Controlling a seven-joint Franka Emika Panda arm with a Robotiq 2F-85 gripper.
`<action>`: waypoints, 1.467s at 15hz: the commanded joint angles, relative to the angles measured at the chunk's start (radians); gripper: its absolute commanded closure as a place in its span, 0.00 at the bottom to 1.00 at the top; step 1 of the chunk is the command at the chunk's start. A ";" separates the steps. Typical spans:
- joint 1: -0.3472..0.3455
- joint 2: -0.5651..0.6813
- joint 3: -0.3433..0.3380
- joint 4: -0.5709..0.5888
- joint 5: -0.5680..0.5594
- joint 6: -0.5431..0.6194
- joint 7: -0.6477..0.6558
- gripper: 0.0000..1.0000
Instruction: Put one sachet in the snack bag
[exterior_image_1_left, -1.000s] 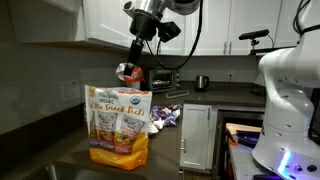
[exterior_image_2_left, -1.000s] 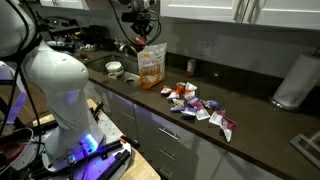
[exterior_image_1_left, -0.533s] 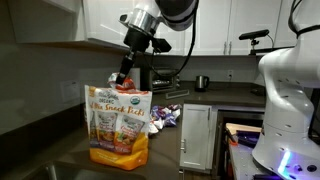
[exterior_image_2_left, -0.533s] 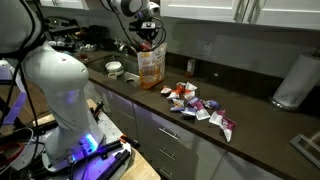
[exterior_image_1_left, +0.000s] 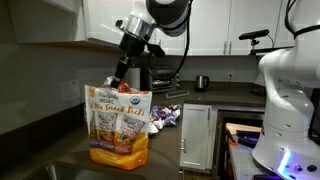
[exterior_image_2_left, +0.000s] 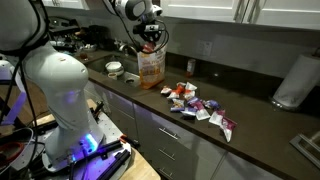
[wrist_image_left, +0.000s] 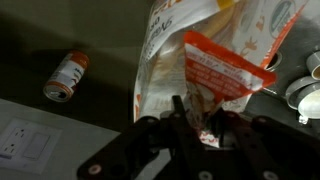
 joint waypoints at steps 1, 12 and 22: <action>-0.067 -0.024 0.017 0.023 -0.106 -0.056 0.050 0.41; -0.090 -0.112 -0.001 0.054 -0.095 -0.295 0.053 0.00; -0.045 -0.085 0.037 0.046 -0.054 -0.229 0.066 0.04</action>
